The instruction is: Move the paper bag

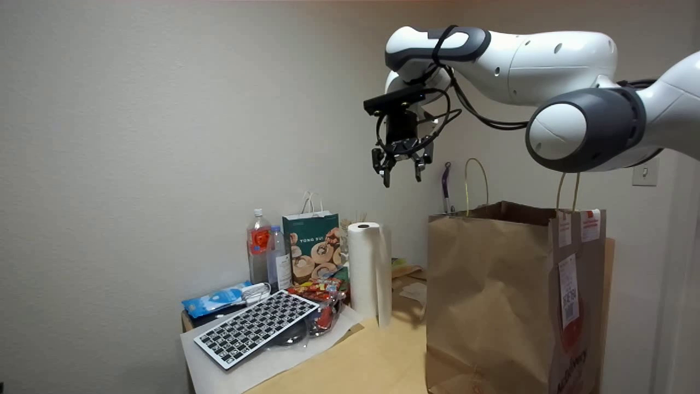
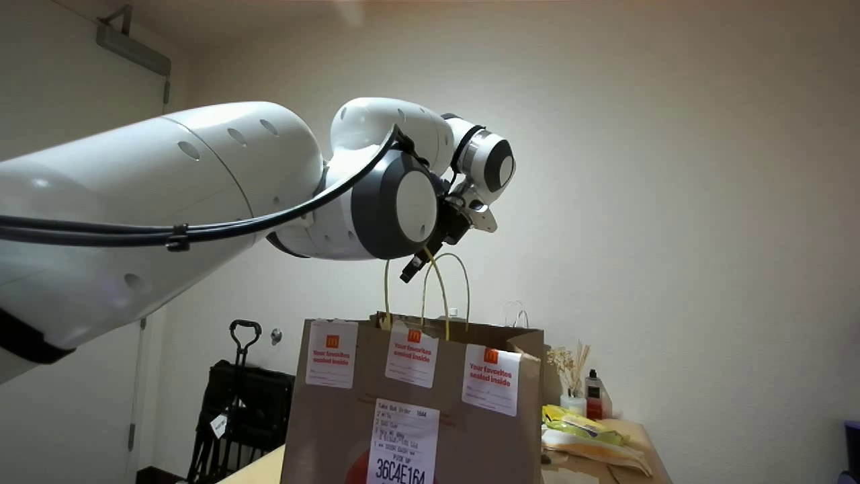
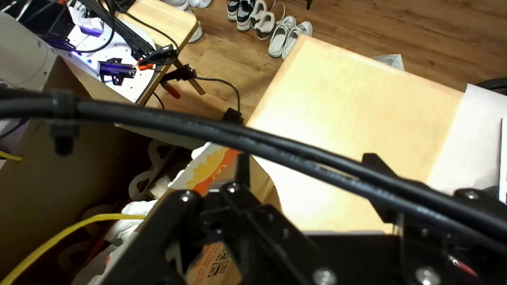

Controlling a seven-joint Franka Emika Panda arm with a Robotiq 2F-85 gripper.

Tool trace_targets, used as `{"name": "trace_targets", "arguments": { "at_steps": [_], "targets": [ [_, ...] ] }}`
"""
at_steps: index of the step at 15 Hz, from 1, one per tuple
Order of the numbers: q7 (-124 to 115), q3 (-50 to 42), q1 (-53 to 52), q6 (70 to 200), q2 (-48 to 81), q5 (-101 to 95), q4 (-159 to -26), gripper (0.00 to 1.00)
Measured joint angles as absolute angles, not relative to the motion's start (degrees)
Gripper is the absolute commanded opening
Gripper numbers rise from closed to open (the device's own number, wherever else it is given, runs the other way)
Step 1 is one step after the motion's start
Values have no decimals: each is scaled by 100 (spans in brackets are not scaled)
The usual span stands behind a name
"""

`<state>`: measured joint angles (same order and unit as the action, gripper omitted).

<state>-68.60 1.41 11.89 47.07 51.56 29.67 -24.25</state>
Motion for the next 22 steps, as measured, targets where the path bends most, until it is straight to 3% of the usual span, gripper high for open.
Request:
{"name": "trace_targets", "arguments": {
  "at_steps": [21, 22],
  "targets": [
    [-6860, 142, 1189, 4708, 5157, 2967, -2425, 73],
    [-6860, 142, 1189, 4708, 5157, 2967, -2425, 93]
  ]
}}
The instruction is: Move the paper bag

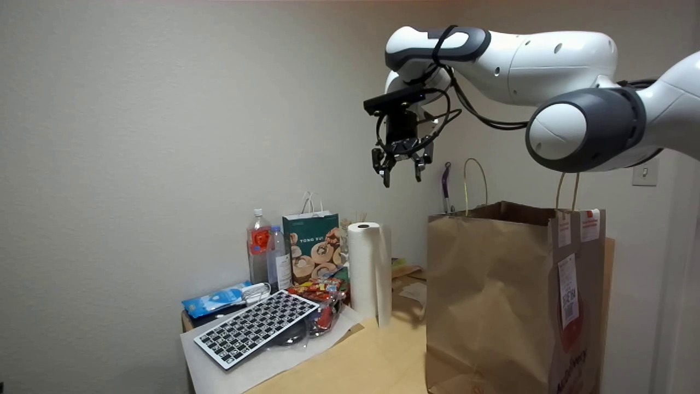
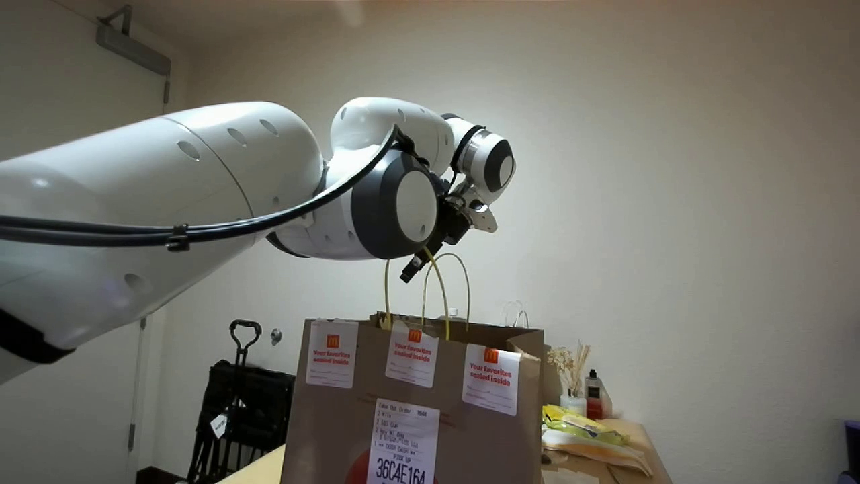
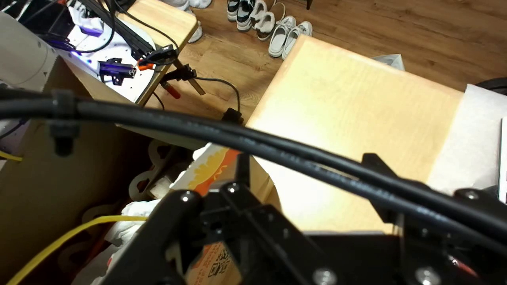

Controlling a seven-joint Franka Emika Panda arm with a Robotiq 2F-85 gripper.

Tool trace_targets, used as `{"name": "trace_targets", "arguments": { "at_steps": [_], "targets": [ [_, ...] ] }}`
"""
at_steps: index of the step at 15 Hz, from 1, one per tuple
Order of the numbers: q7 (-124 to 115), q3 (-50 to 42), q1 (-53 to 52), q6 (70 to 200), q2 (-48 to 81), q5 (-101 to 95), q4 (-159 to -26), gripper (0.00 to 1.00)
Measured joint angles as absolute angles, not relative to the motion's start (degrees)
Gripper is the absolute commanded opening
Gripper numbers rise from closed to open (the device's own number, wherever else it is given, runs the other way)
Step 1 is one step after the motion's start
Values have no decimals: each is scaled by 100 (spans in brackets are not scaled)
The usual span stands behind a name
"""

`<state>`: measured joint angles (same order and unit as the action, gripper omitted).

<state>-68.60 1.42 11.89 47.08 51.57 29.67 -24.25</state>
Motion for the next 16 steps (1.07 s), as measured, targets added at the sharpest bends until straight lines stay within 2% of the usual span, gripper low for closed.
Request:
{"name": "trace_targets", "arguments": {
  "at_steps": [3, 16],
  "targets": [
    [-6860, 186, 1188, 4700, 5157, 2868, -2406, 100],
    [-7384, 373, 965, 4670, 5186, 2718, -2236, 100]
  ]
}}
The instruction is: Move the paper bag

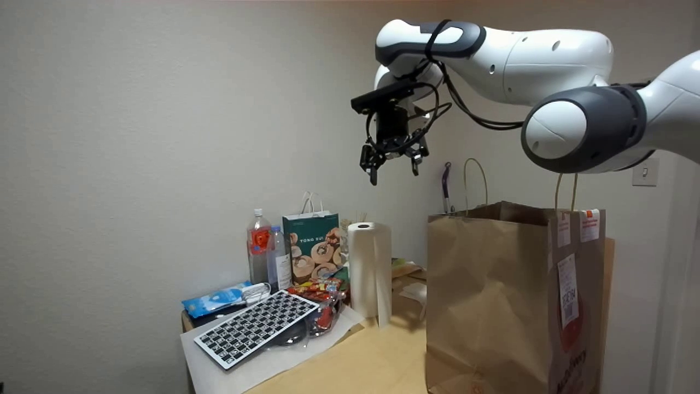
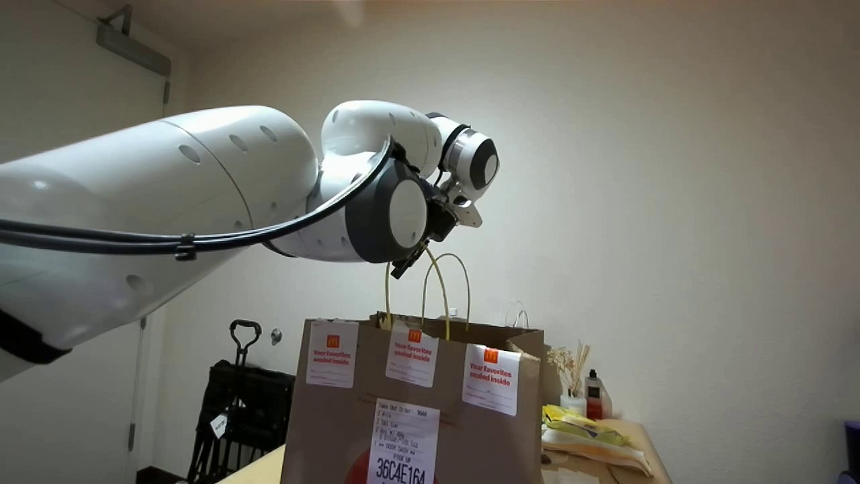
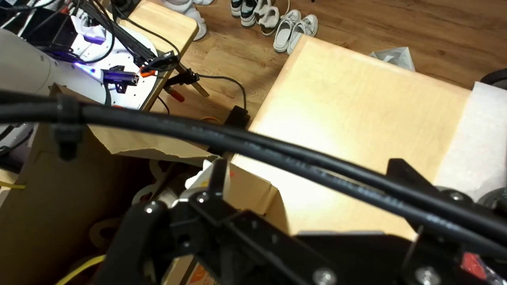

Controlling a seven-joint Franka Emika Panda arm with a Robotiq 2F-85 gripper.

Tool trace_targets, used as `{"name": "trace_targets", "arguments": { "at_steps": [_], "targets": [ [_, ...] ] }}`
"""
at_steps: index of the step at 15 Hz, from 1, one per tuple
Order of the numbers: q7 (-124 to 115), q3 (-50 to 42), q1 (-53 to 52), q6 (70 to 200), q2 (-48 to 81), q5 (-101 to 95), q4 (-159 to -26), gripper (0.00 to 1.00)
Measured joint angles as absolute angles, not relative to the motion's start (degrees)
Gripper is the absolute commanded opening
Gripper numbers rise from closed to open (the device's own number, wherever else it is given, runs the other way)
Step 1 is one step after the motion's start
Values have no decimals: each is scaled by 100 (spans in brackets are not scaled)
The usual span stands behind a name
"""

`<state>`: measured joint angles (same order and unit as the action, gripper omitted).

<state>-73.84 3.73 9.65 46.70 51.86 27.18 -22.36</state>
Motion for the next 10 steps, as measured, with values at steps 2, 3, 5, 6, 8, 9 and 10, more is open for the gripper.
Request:
{"name": "trace_targets", "arguments": {
  "at_steps": [2, 3, 5, 6, 8, 9, 10],
  "targets": [
    [-7798, 373, 948, 4670, 5138, 2664, -2089, 100],
    [-8028, 350, 939, 4670, 5074, 2662, -2050, 100],
    [-8464, 293, 918, 4667, 4913, 2662, -2008, 100],
    [-8652, 265, 908, 4665, 4833, 2662, -2002, 100],
    [-8961, 251, 902, 4653, 4711, 2666, -2001, 100],
    [-9061, 251, 902, 4647, 4677, 2667, -2001, 100],
    [-9102, 251, 902, 4645, 4663, 2667, -2001, 100]
  ]
}}
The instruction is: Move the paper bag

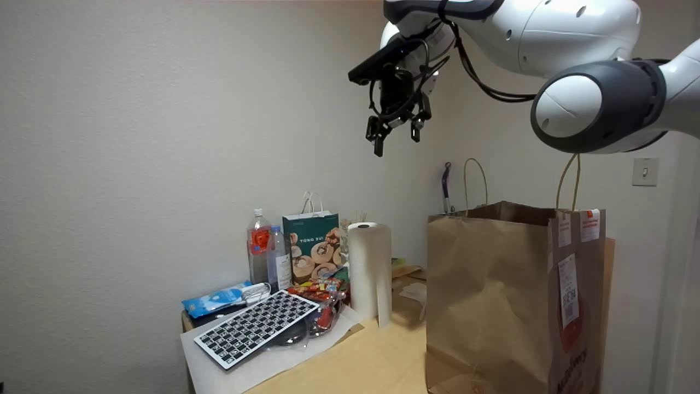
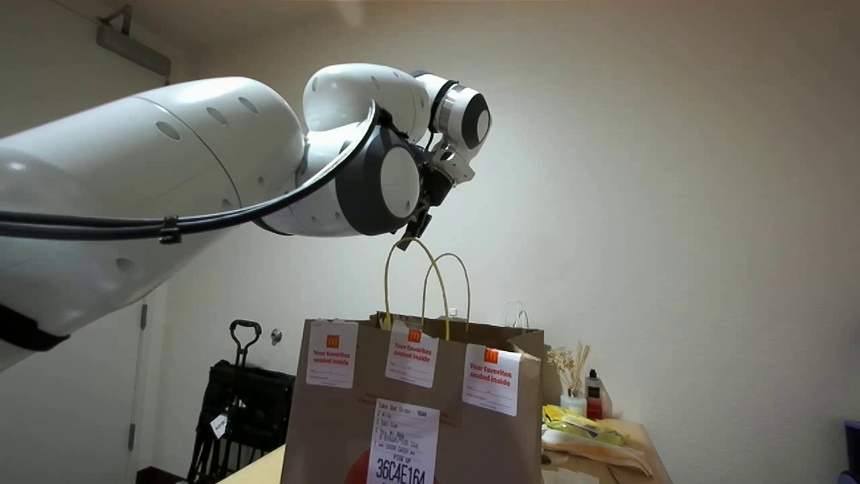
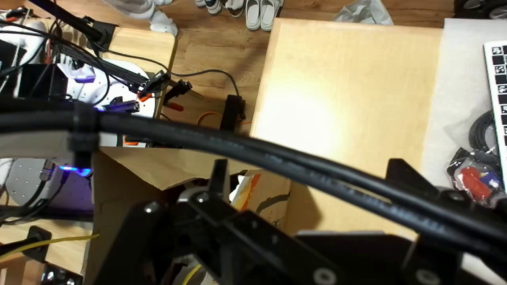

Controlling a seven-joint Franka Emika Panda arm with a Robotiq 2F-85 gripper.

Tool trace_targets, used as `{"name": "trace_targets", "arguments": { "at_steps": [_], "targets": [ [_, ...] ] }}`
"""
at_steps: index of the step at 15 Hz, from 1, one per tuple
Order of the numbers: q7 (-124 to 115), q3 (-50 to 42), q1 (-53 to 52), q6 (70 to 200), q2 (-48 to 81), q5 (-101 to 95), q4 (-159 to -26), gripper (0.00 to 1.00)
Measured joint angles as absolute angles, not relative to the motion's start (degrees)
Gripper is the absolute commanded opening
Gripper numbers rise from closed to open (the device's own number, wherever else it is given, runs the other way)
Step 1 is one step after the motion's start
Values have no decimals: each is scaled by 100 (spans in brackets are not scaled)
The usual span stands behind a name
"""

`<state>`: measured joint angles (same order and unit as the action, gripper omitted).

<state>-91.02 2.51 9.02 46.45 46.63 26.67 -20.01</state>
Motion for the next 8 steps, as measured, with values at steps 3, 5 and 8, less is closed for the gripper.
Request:
{"name": "trace_targets", "arguments": {
  "at_steps": [3, 5, 8],
  "targets": [
    [-9114, 242, 903, 4522, 4668, 2664, -2035, 100],
    [-9118, 227, 924, 4221, 4682, 2664, -2057, 100],
    [-9319, 228, 1030, 3952, 4683, 2765, -2056, 100]
  ]
}}
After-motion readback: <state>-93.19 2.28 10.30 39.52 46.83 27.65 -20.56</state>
